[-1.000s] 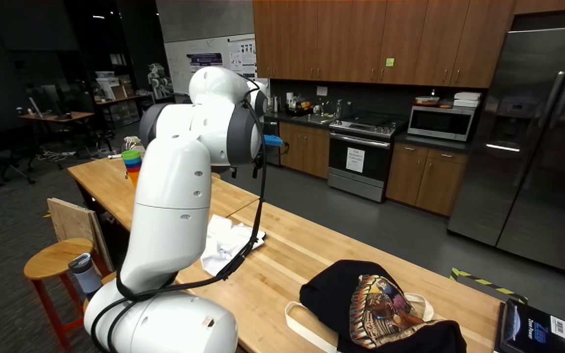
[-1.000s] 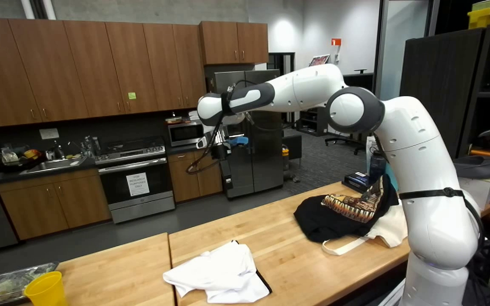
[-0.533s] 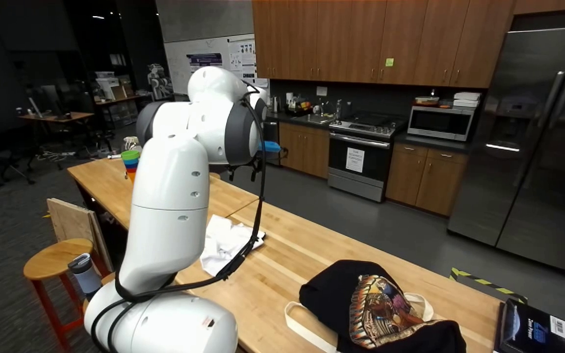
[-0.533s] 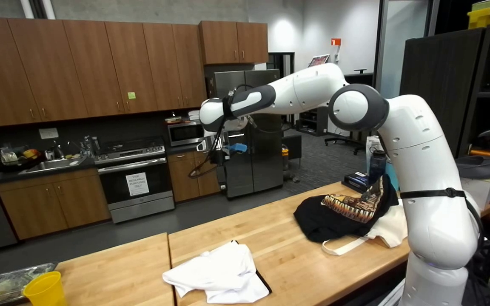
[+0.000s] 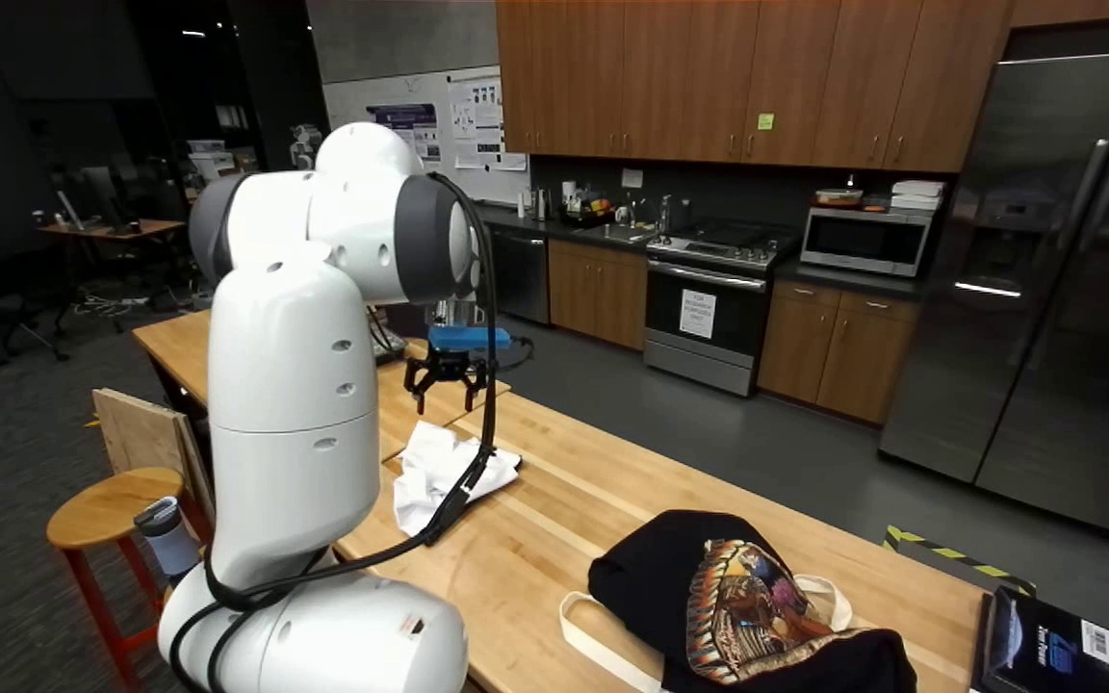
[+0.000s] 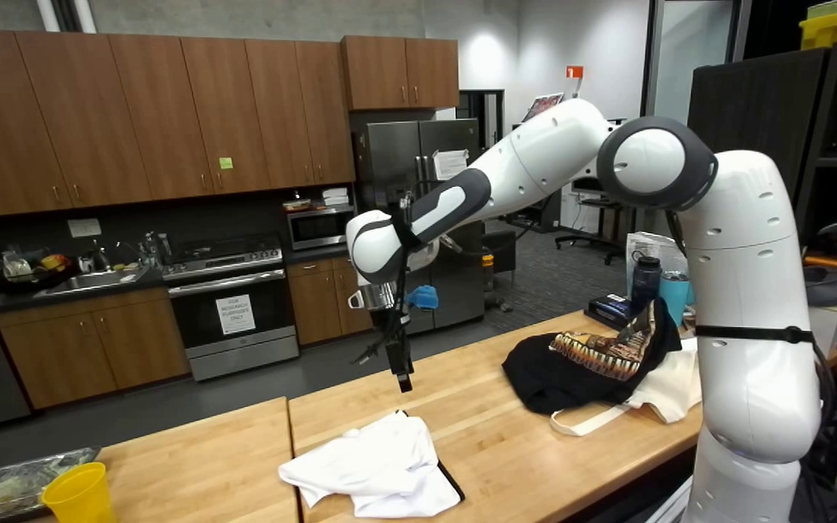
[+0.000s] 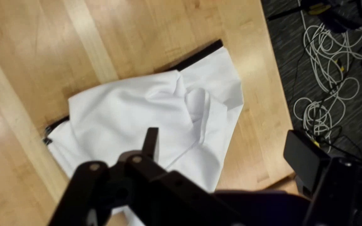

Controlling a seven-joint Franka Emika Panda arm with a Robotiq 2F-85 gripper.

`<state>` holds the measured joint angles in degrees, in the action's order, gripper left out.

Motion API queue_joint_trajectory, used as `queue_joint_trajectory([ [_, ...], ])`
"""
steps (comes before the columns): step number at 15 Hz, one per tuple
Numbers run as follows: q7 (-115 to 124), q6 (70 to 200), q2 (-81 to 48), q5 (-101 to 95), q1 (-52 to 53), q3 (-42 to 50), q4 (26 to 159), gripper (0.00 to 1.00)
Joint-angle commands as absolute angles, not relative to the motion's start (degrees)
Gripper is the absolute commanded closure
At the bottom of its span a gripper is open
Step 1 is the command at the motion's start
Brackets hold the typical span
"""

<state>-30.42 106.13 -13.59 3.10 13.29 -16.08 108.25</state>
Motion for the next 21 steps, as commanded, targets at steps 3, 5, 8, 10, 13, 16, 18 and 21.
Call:
queue_joint_trajectory([
  [3,-30.5,107.2,1.9,2.0,14.6,-17.8,128.6,0.0],
  [5,-30.4,111.6,4.1,4.9,14.7,-17.3,131.8,0.0],
  [8,-26.3,120.5,3.8,7.5,14.5,-15.9,133.2,0.0],
  [10,-22.3,127.2,1.2,7.5,14.6,-15.5,132.5,0.0],
  [13,-15.4,133.6,-7.4,7.5,14.7,-15.4,127.5,0.0],
  [16,-11.5,133.4,-15.4,5.8,15.8,-16.4,120.3,0.0],
  [18,-10.3,131.6,-20.3,3.6,17.2,-17.0,114.4,0.0],
  [21,-8.7,128.3,-27.1,0.1,20.0,-17.2,105.3,0.0],
])
